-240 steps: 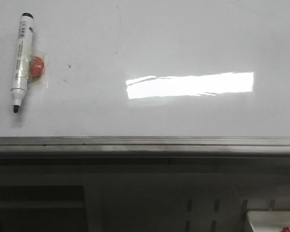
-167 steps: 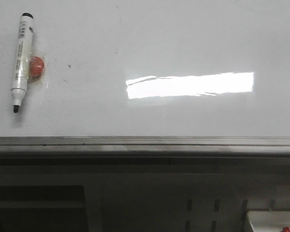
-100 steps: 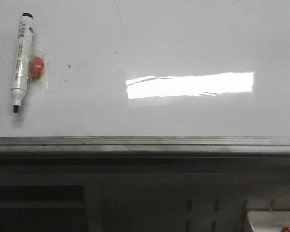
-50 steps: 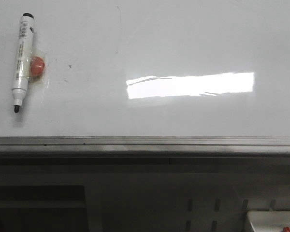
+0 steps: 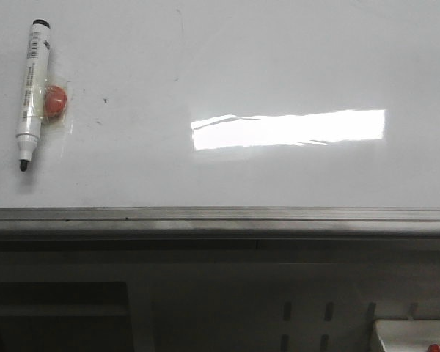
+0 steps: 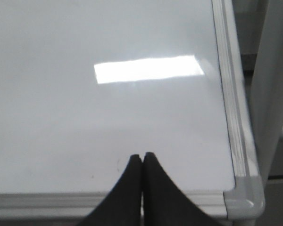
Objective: Write number 4 on whiteboard
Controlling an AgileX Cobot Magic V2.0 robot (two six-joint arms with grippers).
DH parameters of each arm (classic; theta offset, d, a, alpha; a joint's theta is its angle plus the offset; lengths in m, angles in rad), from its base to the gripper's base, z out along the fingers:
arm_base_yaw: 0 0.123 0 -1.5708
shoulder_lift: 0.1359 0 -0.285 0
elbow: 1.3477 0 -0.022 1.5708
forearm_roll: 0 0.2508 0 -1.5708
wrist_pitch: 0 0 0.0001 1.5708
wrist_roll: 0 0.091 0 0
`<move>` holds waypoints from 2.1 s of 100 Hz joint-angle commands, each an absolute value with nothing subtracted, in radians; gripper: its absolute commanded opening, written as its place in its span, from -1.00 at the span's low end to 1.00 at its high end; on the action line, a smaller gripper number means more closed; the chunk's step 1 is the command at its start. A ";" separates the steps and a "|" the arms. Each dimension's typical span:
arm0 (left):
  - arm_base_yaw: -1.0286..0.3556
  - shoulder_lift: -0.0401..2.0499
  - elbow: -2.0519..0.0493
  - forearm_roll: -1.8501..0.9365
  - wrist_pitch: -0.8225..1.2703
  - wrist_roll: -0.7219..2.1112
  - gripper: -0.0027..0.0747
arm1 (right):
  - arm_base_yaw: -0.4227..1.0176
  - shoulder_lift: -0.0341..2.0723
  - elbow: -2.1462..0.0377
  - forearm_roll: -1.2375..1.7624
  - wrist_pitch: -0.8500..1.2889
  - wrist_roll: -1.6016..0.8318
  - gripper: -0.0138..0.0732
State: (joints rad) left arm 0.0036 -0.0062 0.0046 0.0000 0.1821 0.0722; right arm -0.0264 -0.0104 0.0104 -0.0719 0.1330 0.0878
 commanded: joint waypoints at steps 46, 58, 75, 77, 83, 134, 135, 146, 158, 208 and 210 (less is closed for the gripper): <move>0.003 -0.032 0.029 -0.170 -0.148 0.055 -0.98 | -0.033 -0.015 -0.008 0.108 0.101 0.085 -0.83; 0.003 -0.022 -0.016 -0.178 -0.117 0.055 -0.98 | -0.033 0.035 -0.071 0.127 0.126 0.085 -0.83; 0.003 0.084 -0.155 -0.120 0.102 0.055 -0.98 | -0.033 0.196 -0.217 0.113 0.277 0.085 -0.83; 0.003 0.103 -0.171 -0.111 0.117 0.055 -0.98 | -0.033 0.220 -0.233 0.113 0.290 0.085 -0.83; 0.003 0.153 -0.211 -0.102 0.124 0.055 -0.98 | -0.033 0.282 -0.271 0.113 0.304 0.085 -0.83; -0.021 0.340 -0.266 -0.121 0.000 0.055 -0.34 | -0.033 0.403 -0.310 0.107 0.273 0.085 -0.83; -0.021 0.346 -0.264 -0.121 -0.010 0.055 -0.33 | -0.033 0.403 -0.310 0.107 0.270 0.085 -0.83; -0.023 0.401 -0.259 -0.148 -0.153 0.055 -0.31 | -0.033 0.403 -0.310 0.107 0.264 0.085 -0.83; -0.050 0.465 -0.265 0.023 -0.225 0.060 -0.27 | -0.033 0.403 -0.310 0.102 0.266 0.085 -0.83; -0.642 0.887 -0.389 -0.105 -0.313 0.055 0.20 | -0.033 0.403 -0.310 0.067 0.273 0.085 -0.83; -0.646 0.907 -0.394 -0.133 -0.313 0.055 0.22 | -0.033 0.403 -0.310 0.067 0.273 0.085 -0.83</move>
